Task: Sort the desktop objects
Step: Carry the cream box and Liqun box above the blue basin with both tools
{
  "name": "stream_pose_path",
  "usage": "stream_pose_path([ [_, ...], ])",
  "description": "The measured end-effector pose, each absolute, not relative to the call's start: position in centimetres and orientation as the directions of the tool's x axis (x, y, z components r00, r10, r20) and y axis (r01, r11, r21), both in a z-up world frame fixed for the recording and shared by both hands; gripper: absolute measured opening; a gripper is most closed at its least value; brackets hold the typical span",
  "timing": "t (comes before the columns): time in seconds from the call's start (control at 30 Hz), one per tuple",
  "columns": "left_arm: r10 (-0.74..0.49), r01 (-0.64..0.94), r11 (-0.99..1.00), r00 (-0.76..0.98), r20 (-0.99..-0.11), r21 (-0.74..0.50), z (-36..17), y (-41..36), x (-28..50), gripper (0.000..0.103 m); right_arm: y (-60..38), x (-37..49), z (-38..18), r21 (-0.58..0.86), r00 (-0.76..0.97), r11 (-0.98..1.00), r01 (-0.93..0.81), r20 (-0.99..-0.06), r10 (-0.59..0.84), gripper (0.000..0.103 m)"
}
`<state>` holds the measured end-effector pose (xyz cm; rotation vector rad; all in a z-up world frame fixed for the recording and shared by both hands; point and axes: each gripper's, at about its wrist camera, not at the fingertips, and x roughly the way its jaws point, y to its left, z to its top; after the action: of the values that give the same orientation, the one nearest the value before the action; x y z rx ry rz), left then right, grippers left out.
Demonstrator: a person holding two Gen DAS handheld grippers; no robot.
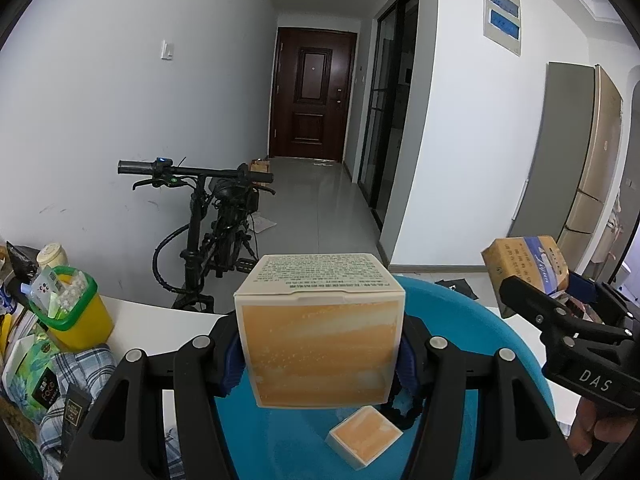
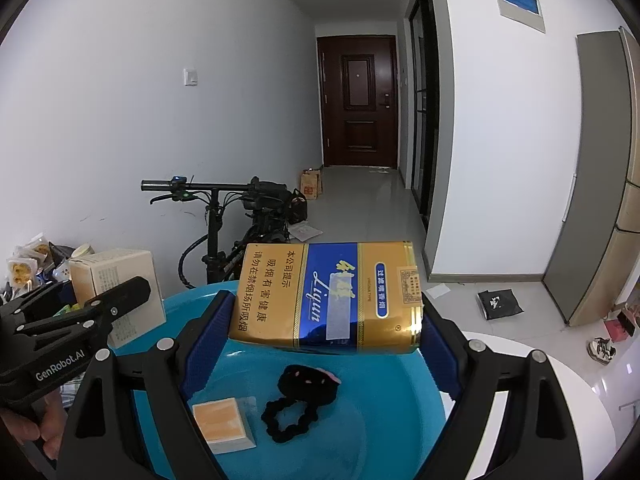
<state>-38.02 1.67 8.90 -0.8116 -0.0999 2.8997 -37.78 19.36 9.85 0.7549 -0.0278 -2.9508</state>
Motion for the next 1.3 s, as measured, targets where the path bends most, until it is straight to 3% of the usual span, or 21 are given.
stream_pose_path([
  [0.27,0.105,-0.092,-0.994,-0.8,-0.591,-0.052,7.6,2.4,-39.0,0.062,19.6,-38.2,9.8,0.042,-0.862,-0.994,0.099,-0.495,-0.107,0.085],
  [0.7,0.124,-0.089,-0.992,-0.624,-0.771,-0.087,4.0,2.3,-41.6,0.062,18.7,-40.0,7.3,0.031,-0.759,-0.985,0.171,-0.634,-0.151,0.085],
  [1.3,0.144,-0.064,-0.989,-0.601,-0.786,-0.133,3.8,1.7,-41.8,0.062,18.4,-40.3,6.6,-0.002,-0.737,-0.983,0.186,-0.662,-0.138,0.085],
])
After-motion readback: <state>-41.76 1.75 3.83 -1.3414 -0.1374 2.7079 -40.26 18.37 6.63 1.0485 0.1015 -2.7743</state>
